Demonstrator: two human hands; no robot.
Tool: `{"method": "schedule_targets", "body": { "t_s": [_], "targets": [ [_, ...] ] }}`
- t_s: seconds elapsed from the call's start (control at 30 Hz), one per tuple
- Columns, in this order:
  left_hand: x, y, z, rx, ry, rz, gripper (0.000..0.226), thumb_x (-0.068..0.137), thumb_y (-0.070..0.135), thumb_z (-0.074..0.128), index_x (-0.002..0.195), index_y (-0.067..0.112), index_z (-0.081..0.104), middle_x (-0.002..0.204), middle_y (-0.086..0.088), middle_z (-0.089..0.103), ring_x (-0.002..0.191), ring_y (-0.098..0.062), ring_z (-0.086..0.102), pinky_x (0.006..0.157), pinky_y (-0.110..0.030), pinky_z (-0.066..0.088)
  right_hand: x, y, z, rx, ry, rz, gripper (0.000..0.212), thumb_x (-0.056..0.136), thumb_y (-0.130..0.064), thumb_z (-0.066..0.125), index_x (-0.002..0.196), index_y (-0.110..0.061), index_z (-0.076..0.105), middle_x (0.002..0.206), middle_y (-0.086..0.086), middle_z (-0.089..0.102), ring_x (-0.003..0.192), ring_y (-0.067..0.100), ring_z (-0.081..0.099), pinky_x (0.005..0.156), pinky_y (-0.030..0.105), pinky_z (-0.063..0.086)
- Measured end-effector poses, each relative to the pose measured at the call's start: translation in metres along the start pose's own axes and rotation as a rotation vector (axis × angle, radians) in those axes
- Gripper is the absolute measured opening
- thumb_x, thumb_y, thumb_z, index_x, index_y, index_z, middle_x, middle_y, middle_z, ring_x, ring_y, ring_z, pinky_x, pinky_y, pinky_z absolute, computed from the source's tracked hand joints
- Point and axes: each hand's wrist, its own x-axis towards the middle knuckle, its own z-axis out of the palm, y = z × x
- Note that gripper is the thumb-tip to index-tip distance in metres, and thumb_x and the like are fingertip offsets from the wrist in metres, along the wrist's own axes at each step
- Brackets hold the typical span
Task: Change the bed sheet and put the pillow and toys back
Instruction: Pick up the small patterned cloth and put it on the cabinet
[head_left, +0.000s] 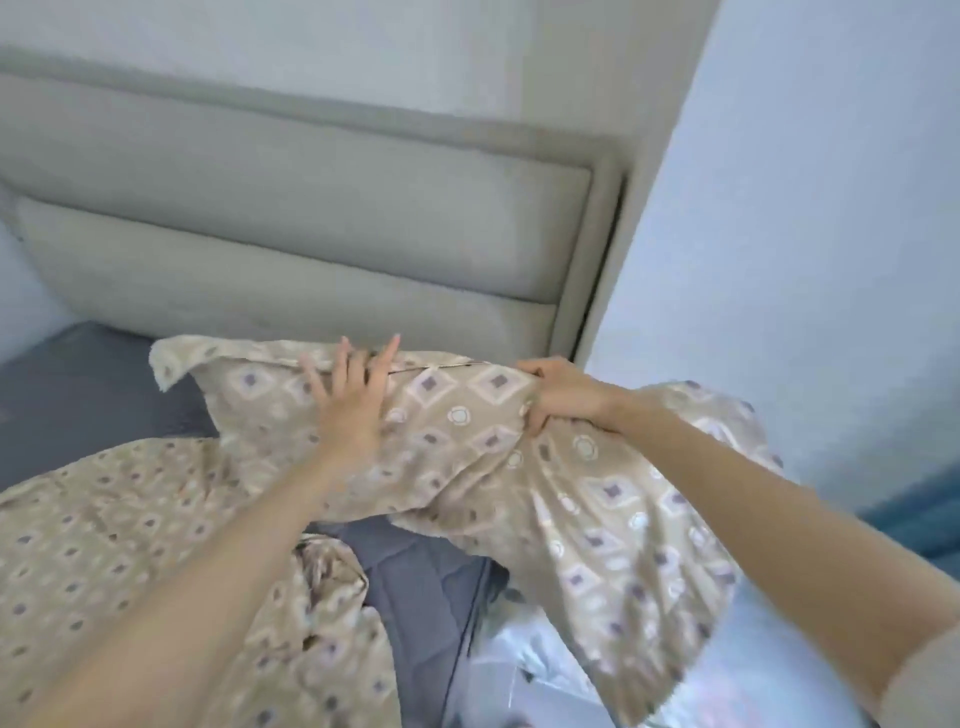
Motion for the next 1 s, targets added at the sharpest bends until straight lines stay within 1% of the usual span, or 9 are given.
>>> {"method": "schedule_targets", "body": {
  "t_s": [0.07,0.13,0.23,0.33,0.43,0.53,0.7,0.83,1.0],
  "targets": [
    [0.002,0.023,-0.002,-0.011,0.009,0.091,0.077,0.074,0.047,0.069,0.139,0.023,0.036,0.119,-0.002,0.047,0.126,-0.023,0.038,0.110,-0.057,-0.016,-0.026,0.019,-0.020,0.032,-0.013,0.051,0.051,0.057,0.009,0.073,0.091,-0.029,0.068,0.078,-0.008,0.072,0.070,0.007,0.068,0.053,0.021,0.052],
    [0.006,0.053,-0.005,-0.020,0.009,0.190,0.050,0.076,0.050,0.066,0.113,0.018,0.053,0.101,0.002,0.052,0.107,-0.020,0.052,0.113,-0.049,-0.010,-0.048,0.042,-0.039,0.050,-0.026,0.127,0.053,0.059,0.008,0.074,0.097,-0.027,0.066,0.088,-0.003,0.073,0.080,0.017,0.070,0.059,0.026,0.055],
    [0.012,0.107,-0.005,0.020,-0.061,0.333,0.020,0.081,0.030,0.062,0.097,0.021,0.057,0.099,0.005,0.061,0.103,-0.020,0.059,0.114,-0.046,0.015,-0.081,0.083,-0.066,0.011,-0.053,0.258,0.052,0.061,0.004,0.076,0.099,-0.028,0.060,0.099,-0.001,0.070,0.093,0.026,0.068,0.067,0.031,0.056],
    [0.015,0.163,-0.004,0.005,-0.152,0.424,0.007,0.075,0.017,0.052,0.074,0.023,0.053,0.087,0.001,0.065,0.092,-0.027,0.063,0.079,-0.036,0.044,-0.109,0.124,-0.092,-0.061,-0.093,0.385,0.059,0.063,0.002,0.077,0.106,-0.029,0.052,0.110,-0.001,0.063,0.107,0.030,0.062,0.084,0.039,0.056],
    [0.020,0.232,0.008,0.004,-0.295,0.522,0.010,0.074,0.016,0.049,0.065,0.018,0.046,0.081,-0.002,0.063,0.088,-0.029,0.062,0.062,-0.029,0.038,-0.140,0.169,-0.125,-0.171,-0.127,0.532,0.076,0.062,-0.004,0.079,0.127,-0.028,0.050,0.119,-0.002,0.061,0.110,0.028,0.060,0.092,0.038,0.052],
    [0.022,0.294,0.024,-0.014,-0.518,0.572,0.019,0.074,0.016,0.050,0.058,0.017,0.040,0.069,0.002,0.056,0.079,-0.026,0.059,0.060,-0.026,0.037,-0.162,0.210,-0.158,-0.226,-0.177,0.621,0.070,0.061,-0.007,0.080,0.123,-0.024,0.053,0.113,-0.002,0.063,0.101,0.026,0.063,0.076,0.027,0.052],
    [0.034,0.365,0.060,-0.091,-0.535,0.542,0.012,0.085,0.017,0.052,0.092,0.017,0.062,0.105,-0.006,0.062,0.102,-0.024,0.057,0.073,-0.027,0.041,-0.160,0.280,-0.196,-0.444,-0.086,0.692,0.041,0.064,-0.005,0.075,0.104,-0.009,0.064,0.090,0.002,0.062,0.081,0.022,0.058,0.065,0.023,0.044],
    [0.040,0.403,0.092,-0.236,-0.400,0.326,0.033,0.092,0.011,0.045,0.123,0.014,0.055,0.121,-0.010,0.047,0.111,-0.028,0.048,0.083,-0.035,0.044,-0.143,0.352,-0.188,-0.691,0.347,0.532,0.035,0.086,-0.008,0.048,0.118,-0.021,0.056,0.121,0.005,0.054,0.118,0.028,0.047,0.093,0.036,0.042],
    [-0.010,0.433,0.138,-0.141,-0.646,0.316,0.050,0.095,0.018,0.043,0.144,0.022,0.035,0.151,-0.006,0.025,0.137,-0.028,0.028,0.102,-0.041,0.040,-0.127,0.407,-0.139,-0.416,-0.066,0.528,0.066,0.091,-0.013,0.055,0.149,-0.022,0.027,0.153,0.013,0.023,0.133,0.030,0.038,0.100,0.038,0.044]
  ]
}}
